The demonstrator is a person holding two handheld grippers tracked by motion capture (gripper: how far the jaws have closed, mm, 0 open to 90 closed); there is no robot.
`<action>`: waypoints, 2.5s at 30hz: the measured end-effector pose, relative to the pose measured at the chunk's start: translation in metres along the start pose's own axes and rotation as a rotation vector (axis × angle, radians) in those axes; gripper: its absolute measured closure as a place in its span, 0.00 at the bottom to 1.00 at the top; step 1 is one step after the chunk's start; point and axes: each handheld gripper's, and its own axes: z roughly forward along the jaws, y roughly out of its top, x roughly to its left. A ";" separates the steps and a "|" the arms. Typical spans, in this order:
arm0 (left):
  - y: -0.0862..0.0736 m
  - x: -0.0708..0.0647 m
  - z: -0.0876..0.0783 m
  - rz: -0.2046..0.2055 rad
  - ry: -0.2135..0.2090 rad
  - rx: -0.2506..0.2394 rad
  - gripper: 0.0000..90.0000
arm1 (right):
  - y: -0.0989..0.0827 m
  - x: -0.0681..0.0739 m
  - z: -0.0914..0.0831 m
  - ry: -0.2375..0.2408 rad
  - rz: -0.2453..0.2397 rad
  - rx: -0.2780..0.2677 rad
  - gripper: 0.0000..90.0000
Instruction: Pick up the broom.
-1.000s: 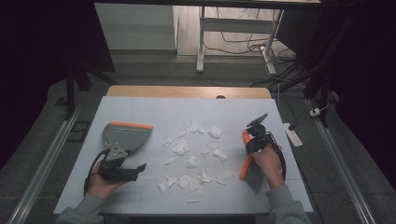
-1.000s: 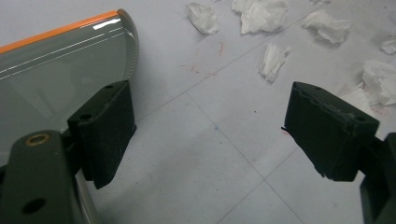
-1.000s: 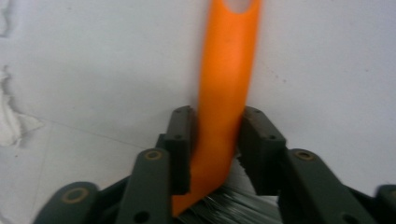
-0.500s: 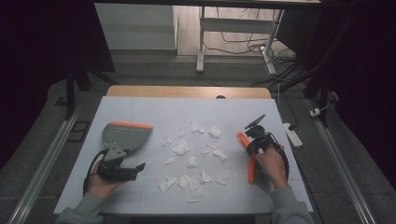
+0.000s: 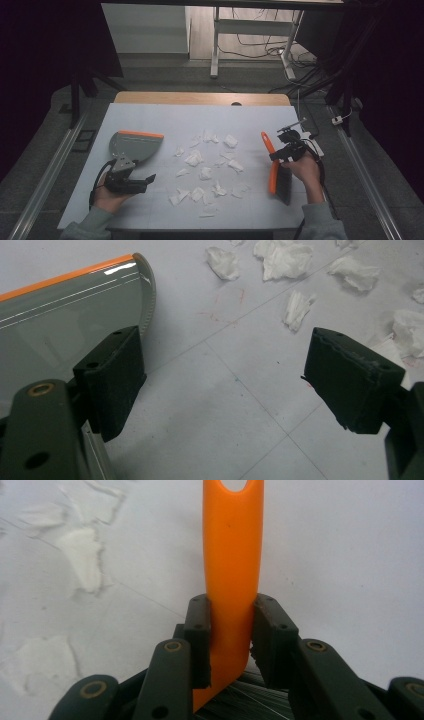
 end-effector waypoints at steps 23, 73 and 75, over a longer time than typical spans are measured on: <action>0.003 -0.001 0.004 -0.002 0.008 -0.015 0.19 | -0.010 0.001 -0.053 0.121 -0.087 -0.513 0.78; 0.103 -0.123 0.089 0.211 -0.228 -0.110 0.27 | 0.012 0.089 -0.017 0.368 -0.002 -0.760 0.78; 0.102 -0.124 0.093 0.207 -0.219 -0.121 0.31 | 0.012 0.094 -0.015 0.366 0.010 -0.770 0.78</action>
